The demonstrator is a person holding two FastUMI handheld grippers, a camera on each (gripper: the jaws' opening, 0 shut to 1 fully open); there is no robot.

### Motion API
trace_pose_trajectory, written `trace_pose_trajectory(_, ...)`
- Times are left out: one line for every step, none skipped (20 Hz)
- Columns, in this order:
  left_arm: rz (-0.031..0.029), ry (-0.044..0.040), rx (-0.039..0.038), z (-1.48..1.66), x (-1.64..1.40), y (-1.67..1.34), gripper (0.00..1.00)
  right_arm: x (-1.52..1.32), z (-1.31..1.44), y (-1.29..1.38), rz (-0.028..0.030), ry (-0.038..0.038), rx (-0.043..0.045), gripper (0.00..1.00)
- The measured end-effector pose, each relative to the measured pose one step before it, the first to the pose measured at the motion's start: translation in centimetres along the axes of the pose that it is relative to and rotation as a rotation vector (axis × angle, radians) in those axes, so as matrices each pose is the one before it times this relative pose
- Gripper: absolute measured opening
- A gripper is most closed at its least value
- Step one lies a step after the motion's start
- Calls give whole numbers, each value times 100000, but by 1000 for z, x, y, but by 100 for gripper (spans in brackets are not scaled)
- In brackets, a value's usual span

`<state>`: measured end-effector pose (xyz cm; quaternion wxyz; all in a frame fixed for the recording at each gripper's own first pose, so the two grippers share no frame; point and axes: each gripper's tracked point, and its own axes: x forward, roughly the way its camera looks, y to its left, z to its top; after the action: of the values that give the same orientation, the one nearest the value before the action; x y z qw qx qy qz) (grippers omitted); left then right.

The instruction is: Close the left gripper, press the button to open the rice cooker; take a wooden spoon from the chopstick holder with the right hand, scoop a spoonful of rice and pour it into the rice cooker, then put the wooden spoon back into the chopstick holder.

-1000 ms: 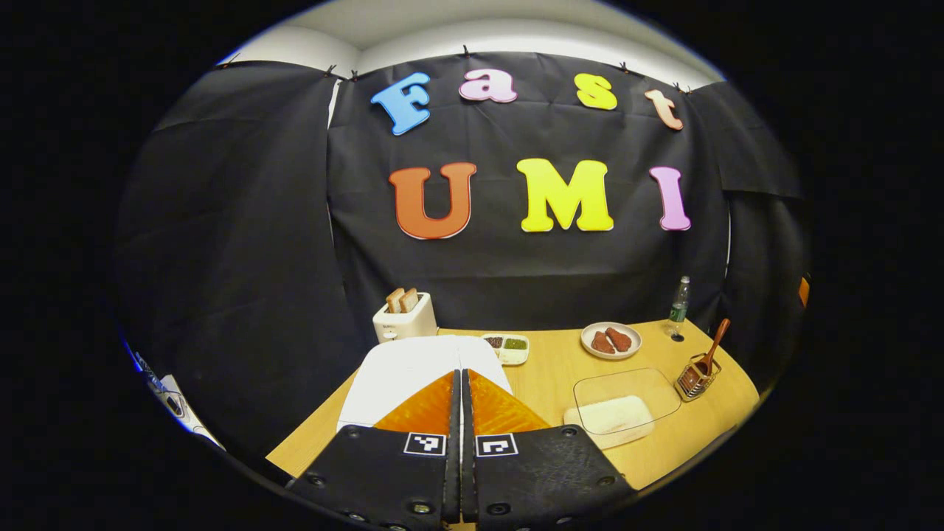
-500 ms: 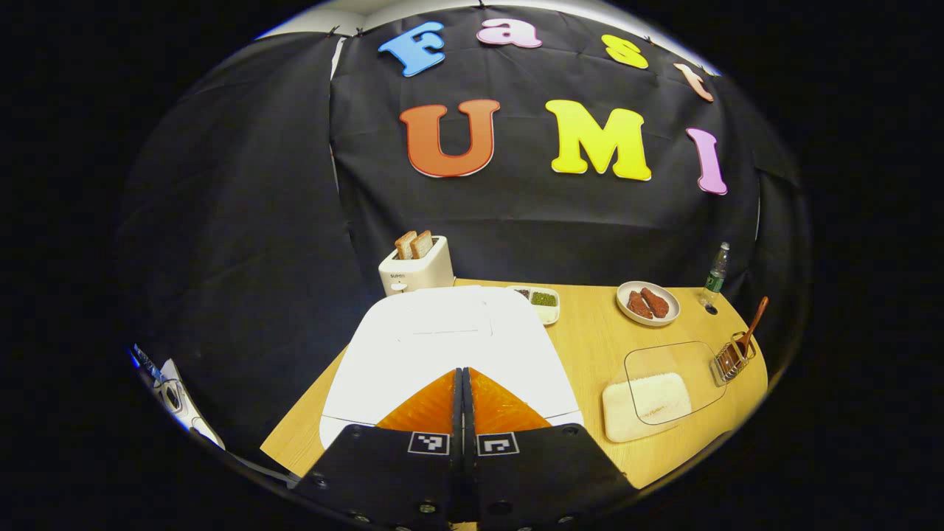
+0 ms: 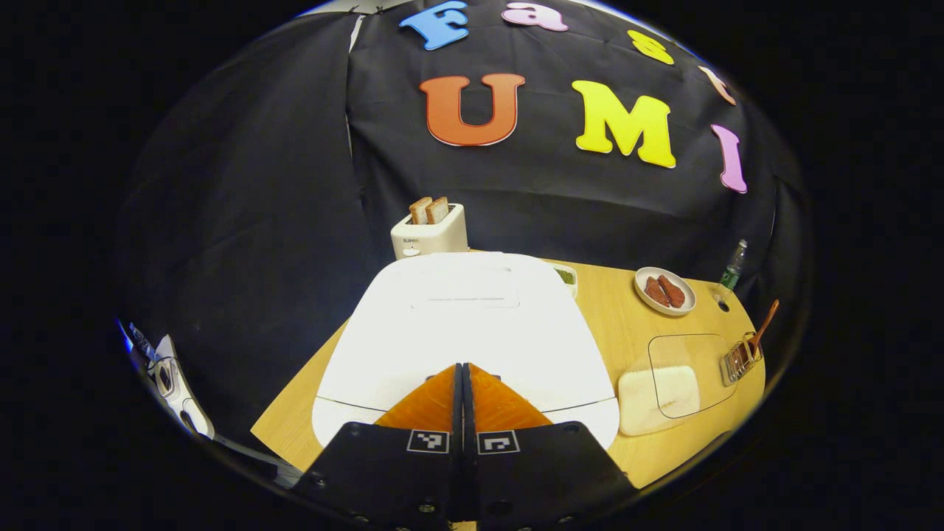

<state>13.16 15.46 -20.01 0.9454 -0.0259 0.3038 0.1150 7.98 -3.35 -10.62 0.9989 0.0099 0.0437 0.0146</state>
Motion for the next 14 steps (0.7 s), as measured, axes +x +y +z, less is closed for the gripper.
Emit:
trace_pose_trajectory(87, 152, 307, 0, 69, 54, 0, 39, -58, 112, 366, 355, 460, 99)
trace_pose_trajectory(-41, 154, -70, -105, -147, -7, 0, 52, -122, 106, 323, 533, 331, 99)
trace_pose_trajectory(-29, 343, -315, -152, -44, -29, 0, -9, -251, 106, 356, 620, 215, 99)
trace_pose_trajectory(-354, -263, -96, -87, -34, -36, 0, -32, -75, 84, 339, 534, 122, 99)
trace_pose_trajectory(-76, 2173, -780, -558, 8, -40, 0, -127, -57, 62, 301, 382, -57, 99)
trace_pose_trajectory(-78, -2097, -230, 435, -94, 33, 0, -107, -47, 11, 121, 129, -299, 99)
trace_pose_trajectory(-89, 726, -98, -124, 71, -45, 0, -120, 14, -14, -191, -23, -354, 99)
trace_pose_trajectory(-8, 40, -50, 59, -85, 3, 0, -36, -112, -66, -189, 281, -461, 99)
trace_pose_trajectory(-184, -430, -5, -14, 68, 37, 0, -204, -165, 47, 32, 336, -402, 99)
trace_pose_trajectory(-6, -235, -697, 104, -46, 0, 0, -159, -13, 19, 57, 301, -224, 99)
trace_pose_trajectory(23, -944, -865, 281, -221, -69, 0, -104, -89, -20, -36, 173, -364, 99)
trace_pose_trajectory(-64, -1118, -556, 244, -9, 52, 0, -89, -47, -143, -470, 39, -552, 99)
trace_pose_trajectory(-88, -1272, -1197, 454, -168, -25, 0, -90, -120, -156, -685, 61, -524, 99)
trace_pose_trajectory(-160, -1773, -1376, 527, -187, -62, 0, -37, -136, -119, -382, 254, -190, 99)
